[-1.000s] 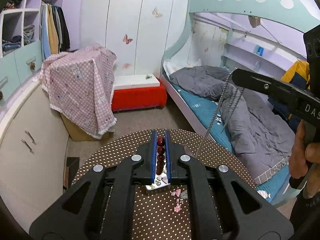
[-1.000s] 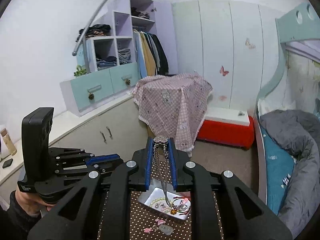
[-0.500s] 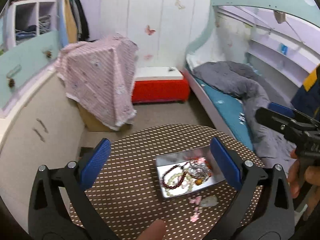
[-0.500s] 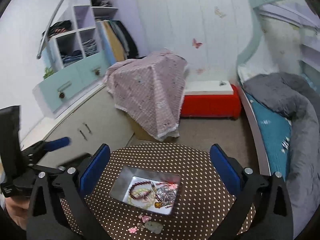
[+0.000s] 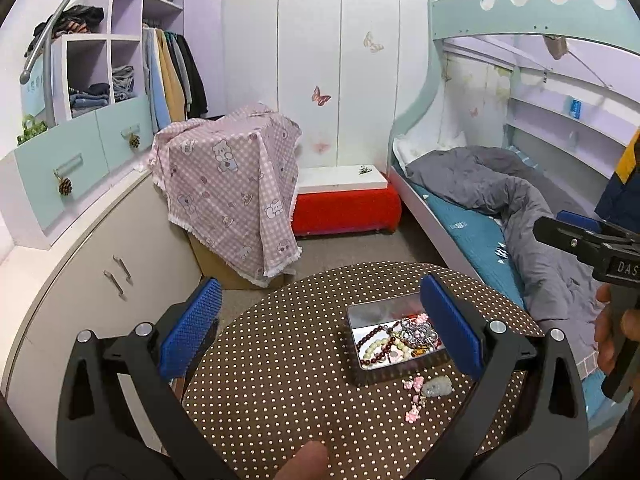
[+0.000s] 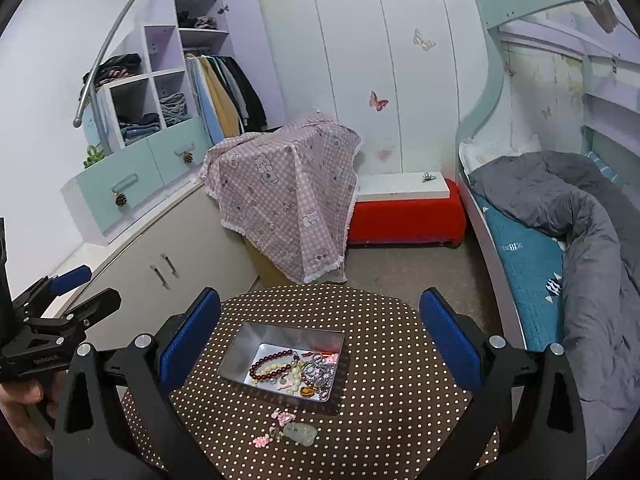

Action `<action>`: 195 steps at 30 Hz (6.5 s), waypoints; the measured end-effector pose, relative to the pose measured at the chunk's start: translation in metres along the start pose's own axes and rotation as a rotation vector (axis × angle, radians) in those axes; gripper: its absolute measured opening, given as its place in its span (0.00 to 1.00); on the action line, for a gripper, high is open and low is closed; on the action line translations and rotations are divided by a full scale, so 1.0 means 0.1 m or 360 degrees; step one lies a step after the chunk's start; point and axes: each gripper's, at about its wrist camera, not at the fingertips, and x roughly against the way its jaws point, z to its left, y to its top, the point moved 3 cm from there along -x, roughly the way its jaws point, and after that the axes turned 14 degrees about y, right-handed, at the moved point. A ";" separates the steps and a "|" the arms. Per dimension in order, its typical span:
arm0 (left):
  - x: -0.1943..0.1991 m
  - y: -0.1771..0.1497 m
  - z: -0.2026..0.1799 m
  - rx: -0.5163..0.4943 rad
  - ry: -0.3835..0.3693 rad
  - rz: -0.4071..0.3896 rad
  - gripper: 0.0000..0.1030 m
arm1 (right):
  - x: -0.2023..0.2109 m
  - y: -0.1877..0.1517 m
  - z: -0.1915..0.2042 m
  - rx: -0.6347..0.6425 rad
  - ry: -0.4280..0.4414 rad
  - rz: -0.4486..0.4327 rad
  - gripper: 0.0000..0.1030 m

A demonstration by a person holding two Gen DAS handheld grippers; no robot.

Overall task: Organize jewelry
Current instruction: 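Move both grippers toward the pink bunny keychain and jade pendant, then grasp the pink bunny keychain with the left gripper while the right grasps the jade pendant, then carry both items over the metal box and open both grippers, then withdraw both grippers toward the last small charms beside the box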

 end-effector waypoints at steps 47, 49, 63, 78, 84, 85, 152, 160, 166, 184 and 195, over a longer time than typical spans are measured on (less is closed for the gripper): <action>-0.08 -1.40 -0.40 -0.0067 -0.0132 0.0142 0.94 | 0.24 -1.34 -0.06 -0.0122 0.0017 0.0130 0.93; -0.19 -1.46 -0.52 -0.0140 -0.0137 0.0174 0.94 | 0.24 -1.38 -0.11 -0.0133 0.0006 0.0145 0.93; -0.88 -1.69 -1.10 -0.0421 -0.0341 0.0473 0.33 | 0.13 -1.49 -0.33 -0.0162 -0.0030 0.0222 0.93; -0.74 -1.75 -0.47 -0.0077 -0.0240 0.0440 0.16 | -0.77 -1.75 -0.13 0.0172 -0.0061 0.0586 0.91; -0.81 -1.74 -0.43 -0.0028 -0.0214 0.0459 0.16 | -1.09 -1.83 -0.13 0.0337 -0.0091 0.0720 0.78; -0.81 -1.75 -0.43 -0.0025 -0.0203 0.0463 0.16 | -1.12 -1.81 -0.14 0.0317 -0.0058 0.0724 0.74; -1.03 -0.05 -0.30 0.0166 -0.0216 0.0329 0.85 | -0.83 -0.16 -0.24 -0.0100 0.0015 0.0237 0.93; -0.59 -0.04 -0.04 0.0186 -0.0048 0.0149 0.90 | -0.46 -0.15 -0.24 -0.0104 -0.0042 0.0132 0.93; -0.26 -0.09 0.05 0.0163 -0.0039 0.0071 0.91 | -0.16 -0.11 -0.17 -0.0087 -0.0067 0.0035 0.93; 0.32 -0.32 0.13 0.0164 -0.0028 -0.0080 0.93 | 0.56 -0.12 0.28 0.0066 -0.0045 -0.0215 0.93; 0.55 -0.51 0.09 0.0141 -0.0003 -0.0136 0.93 | 0.77 -0.34 0.46 0.0154 -0.0061 -0.0264 0.93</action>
